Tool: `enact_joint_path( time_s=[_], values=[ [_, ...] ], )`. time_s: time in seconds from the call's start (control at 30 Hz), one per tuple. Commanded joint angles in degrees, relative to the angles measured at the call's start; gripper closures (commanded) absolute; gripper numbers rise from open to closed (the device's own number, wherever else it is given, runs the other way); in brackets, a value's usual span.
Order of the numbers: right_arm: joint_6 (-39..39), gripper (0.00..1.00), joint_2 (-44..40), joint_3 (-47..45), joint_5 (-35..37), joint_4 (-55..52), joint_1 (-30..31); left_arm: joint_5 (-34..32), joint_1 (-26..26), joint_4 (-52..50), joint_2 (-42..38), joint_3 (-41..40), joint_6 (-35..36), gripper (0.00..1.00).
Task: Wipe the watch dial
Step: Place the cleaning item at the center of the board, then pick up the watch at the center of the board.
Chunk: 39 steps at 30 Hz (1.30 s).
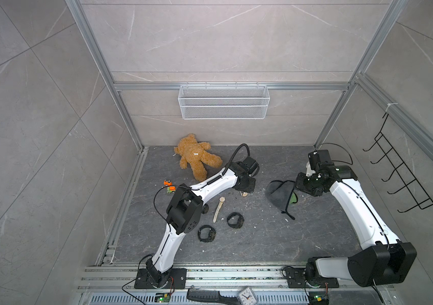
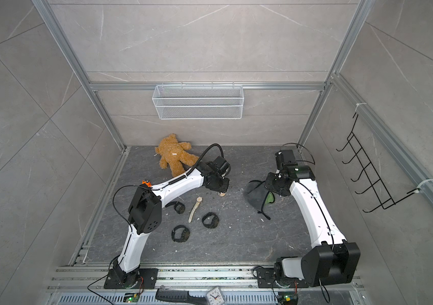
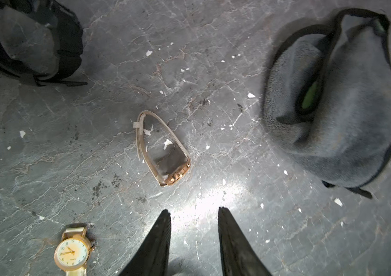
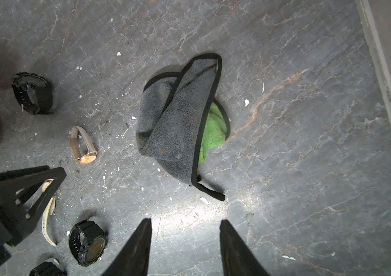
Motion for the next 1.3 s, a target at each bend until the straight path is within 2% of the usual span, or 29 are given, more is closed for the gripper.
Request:
enact_joint_path(
  time_s=[0.0, 0.4, 1.07, 1.27],
  values=[
    [0.73, 0.51, -1.57, -1.08, 0.91, -0.94, -0.06, -0.92, 0.09, -5.38, 2.63, 4.25, -2.88, 0.64],
    [1.03, 0.5, -3.33, -3.41, 1.16, -0.74, -0.13, -1.73, 1.18, -11.67, 12.3, 15.61, -4.01, 0.63],
    [-0.17, 0.5, -2.71, -3.78, 3.3, -1.18, -0.1, 1.11, 3.47, -14.04, 18.87, 23.45, -4.93, 0.64],
    [-0.1, 0.5, -2.35, -3.74, 4.38, -1.01, -0.06, 2.62, 3.6, -14.32, 19.08, 23.43, -5.2, 0.64]
  ],
)
